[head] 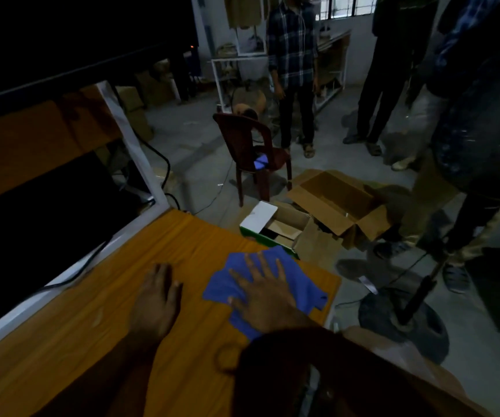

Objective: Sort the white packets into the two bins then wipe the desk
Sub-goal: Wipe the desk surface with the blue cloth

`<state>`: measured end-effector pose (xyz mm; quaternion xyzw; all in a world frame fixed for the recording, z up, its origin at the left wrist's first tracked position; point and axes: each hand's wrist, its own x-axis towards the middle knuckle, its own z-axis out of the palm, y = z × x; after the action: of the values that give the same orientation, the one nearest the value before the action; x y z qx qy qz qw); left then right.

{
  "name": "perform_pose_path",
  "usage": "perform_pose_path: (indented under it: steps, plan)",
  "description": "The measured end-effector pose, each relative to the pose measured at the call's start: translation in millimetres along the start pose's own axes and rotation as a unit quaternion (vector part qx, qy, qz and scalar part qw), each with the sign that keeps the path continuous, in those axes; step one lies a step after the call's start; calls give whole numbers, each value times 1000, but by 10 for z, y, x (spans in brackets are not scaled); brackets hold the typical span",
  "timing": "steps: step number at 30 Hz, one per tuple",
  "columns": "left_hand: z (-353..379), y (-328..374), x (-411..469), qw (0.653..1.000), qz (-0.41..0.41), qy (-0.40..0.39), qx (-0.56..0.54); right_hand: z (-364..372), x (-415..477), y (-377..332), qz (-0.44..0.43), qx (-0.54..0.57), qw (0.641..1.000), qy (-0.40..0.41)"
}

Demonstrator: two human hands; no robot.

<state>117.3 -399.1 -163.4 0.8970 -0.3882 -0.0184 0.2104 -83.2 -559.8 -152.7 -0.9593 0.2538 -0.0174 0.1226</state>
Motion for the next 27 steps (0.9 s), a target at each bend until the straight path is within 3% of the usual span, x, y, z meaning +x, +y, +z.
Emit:
perform_pose_path:
  steps: [4,6,10,13,16,18,21,25,27]
  plan:
    - [40,-246,191,996,-65,14,58,-38,564,17,126,-3,992,6]
    - [56,-231,275,995,-75,18,55,3,791,-256,94,-7,996,1]
    - [-92,-455,406,996,-21,-18,79,171,986,-476,-78,-13,997,-25]
    - [-191,-559,423,996,-4,-23,88,96,1310,-318,-21,-7,999,-25]
    - [-147,-546,444,994,-90,37,52,117,1618,-522,63,1,998,6]
    - [-125,-557,480,984,-154,58,66,216,1744,-782,-5,2,1000,8]
    - [-137,-567,566,977,-184,55,90,246,2069,-856,-98,2,995,-28]
    - [-135,-585,591,978,-175,48,102,212,2649,-911,3,5,1000,14]
    - [-144,-640,625,978,-170,48,110,232,2854,-1162,14,14,1000,24]
